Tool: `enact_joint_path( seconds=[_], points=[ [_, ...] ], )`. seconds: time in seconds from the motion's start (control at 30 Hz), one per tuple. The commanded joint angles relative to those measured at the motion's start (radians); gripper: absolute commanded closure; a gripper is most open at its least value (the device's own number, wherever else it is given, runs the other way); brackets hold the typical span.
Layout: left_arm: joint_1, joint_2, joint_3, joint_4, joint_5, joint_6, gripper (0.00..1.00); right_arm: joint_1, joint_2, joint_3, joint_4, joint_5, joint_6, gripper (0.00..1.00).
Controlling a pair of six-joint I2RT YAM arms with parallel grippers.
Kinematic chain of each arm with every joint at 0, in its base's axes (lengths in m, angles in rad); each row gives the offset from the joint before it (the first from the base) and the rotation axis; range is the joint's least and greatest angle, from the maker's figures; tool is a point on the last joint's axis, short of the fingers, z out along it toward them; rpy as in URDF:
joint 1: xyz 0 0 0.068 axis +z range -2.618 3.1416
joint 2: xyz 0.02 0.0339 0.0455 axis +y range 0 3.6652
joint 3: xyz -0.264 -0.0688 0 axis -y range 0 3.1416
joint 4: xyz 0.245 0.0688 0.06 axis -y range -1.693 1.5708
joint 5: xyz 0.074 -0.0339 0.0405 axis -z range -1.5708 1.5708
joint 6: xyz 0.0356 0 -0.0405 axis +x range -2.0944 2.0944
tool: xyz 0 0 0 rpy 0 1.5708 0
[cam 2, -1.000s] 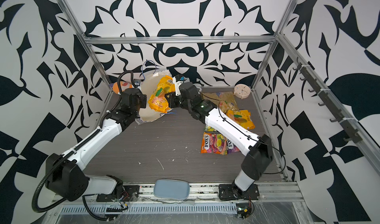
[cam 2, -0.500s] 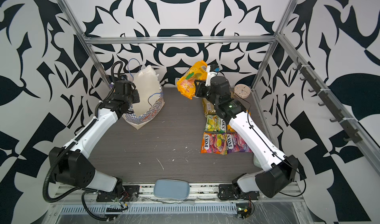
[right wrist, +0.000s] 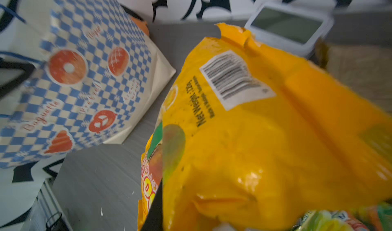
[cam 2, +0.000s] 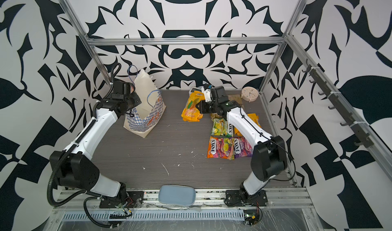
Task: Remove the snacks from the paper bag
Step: 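Pull the yellow pack out of the bag while the left gripper drags the bag aside, then lower the yellow pack onto the table beside the gold pack with the right gripper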
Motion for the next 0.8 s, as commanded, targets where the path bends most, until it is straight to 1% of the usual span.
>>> enact_joint_path(
  seconds=[0.0, 0.13, 0.23, 0.27, 0.33, 0.43, 0.47, 0.57, 0.63, 0.7, 0.77],
  points=[
    [0.002, -0.05, 0.028, -0.073, 0.059, -0.137, 1.0, -0.022, 0.016, 0.086, -0.005, -0.096, -0.101, 0.84],
    [0.002, -0.117, -0.011, -0.043, 0.083, -0.196, 1.0, -0.056, 0.094, 0.094, -0.037, -0.104, -0.173, 0.83],
    [0.002, -0.165, -0.042, -0.021, 0.068, -0.235, 1.0, -0.081, 0.147, 0.095, -0.033, -0.168, -0.23, 0.83],
    [0.002, -0.176, -0.055, -0.002, 0.071, -0.237, 1.0, -0.082, 0.167, 0.11, -0.041, -0.17, -0.245, 0.83],
    [0.002, -0.176, -0.064, 0.004, 0.072, -0.241, 1.0, -0.085, 0.207, 0.137, -0.052, -0.18, -0.27, 0.83],
    [0.002, -0.142, -0.073, -0.001, 0.105, -0.251, 1.0, -0.084, 0.269, 0.183, -0.057, -0.198, -0.298, 0.83],
    [0.002, -0.135, -0.081, 0.007, 0.117, -0.26, 1.0, -0.084, 0.29, 0.21, -0.079, -0.202, -0.312, 0.85],
    [0.001, -0.125, -0.143, 0.065, 0.161, -0.306, 1.0, -0.09, 0.329, 0.245, -0.085, -0.17, -0.332, 0.85],
    [0.001, -0.135, -0.2, 0.127, 0.186, -0.352, 1.0, -0.092, 0.357, 0.273, -0.105, -0.172, -0.343, 0.85],
    [-0.008, -0.146, -0.243, 0.173, 0.176, -0.387, 1.0, -0.092, 0.378, 0.297, -0.133, -0.18, -0.357, 0.84],
    [-0.022, -0.143, -0.251, 0.191, 0.166, -0.394, 1.0, -0.092, 0.385, 0.298, -0.13, -0.169, -0.362, 0.82]
  ],
)
